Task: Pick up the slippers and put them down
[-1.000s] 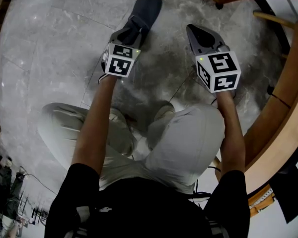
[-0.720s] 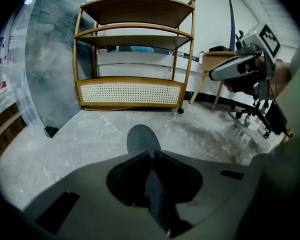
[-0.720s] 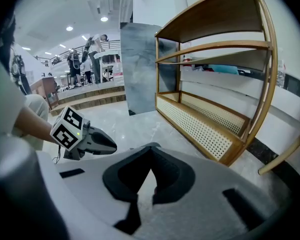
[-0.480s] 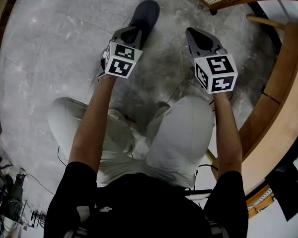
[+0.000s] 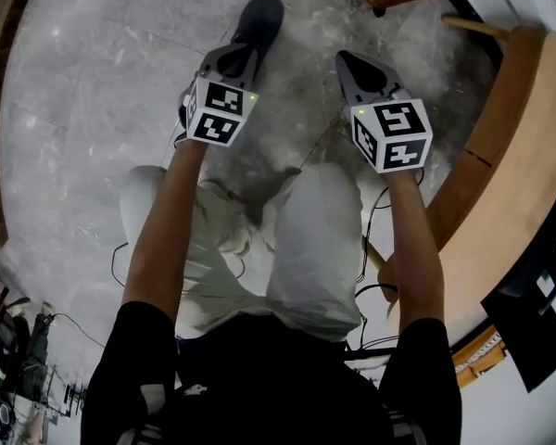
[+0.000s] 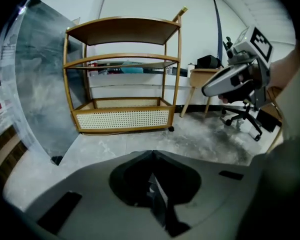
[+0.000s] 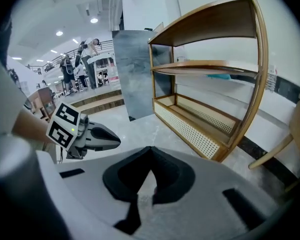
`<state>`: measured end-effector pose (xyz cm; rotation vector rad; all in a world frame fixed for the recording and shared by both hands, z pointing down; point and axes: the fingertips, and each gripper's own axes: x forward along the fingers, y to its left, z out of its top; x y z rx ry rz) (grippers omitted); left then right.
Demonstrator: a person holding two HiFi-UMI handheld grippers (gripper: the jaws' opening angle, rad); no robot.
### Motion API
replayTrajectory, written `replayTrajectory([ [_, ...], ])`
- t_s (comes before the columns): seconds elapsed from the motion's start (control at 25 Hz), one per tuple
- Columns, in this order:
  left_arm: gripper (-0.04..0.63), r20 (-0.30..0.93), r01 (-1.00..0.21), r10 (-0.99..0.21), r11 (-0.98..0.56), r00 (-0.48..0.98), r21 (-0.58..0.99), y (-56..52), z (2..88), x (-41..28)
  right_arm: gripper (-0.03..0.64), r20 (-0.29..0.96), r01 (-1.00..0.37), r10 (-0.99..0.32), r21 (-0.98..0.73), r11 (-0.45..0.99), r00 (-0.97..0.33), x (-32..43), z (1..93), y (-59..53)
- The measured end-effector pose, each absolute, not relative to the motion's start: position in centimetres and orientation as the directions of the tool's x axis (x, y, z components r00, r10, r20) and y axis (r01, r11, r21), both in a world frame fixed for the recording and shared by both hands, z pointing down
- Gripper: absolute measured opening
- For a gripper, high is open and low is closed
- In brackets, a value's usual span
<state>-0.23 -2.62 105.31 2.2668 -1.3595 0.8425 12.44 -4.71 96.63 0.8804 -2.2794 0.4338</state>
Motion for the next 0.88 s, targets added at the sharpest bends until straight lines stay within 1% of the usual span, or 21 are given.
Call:
replayTrajectory([
  [0.24,0.007,0.649,-0.866,-0.646,-0.498,0.402,0.041,-2.4,98.7,1.1,-0.002,0.695,-0.693,-0.446,-0.104,0.713,-0.563,13.2,91.1,-4.0],
  [0.4,0.007,0.641,-0.867,-0.658,-0.497,0.396,0.025,-2.5,93.6,1.4,-0.002,0.705,-0.7,-0.432,-0.126,0.703,-0.562,13.9,87.5,-3.5],
  [0.72,0.007,0.652,-0.885,-0.655,-0.461,0.382,0.055,-1.8,83.0,0.7,-0.002,0.689,-0.747,-0.475,-0.146,0.649,-0.548,15.4,77.3,-2.9],
  [0.88,0.008,0.651,-0.879,-0.654,-0.476,0.386,0.044,-1.8,76.8,1.7,-0.002,0.673,-0.759,-0.493,-0.159,0.631,-0.551,16.2,71.1,-2.9],
])
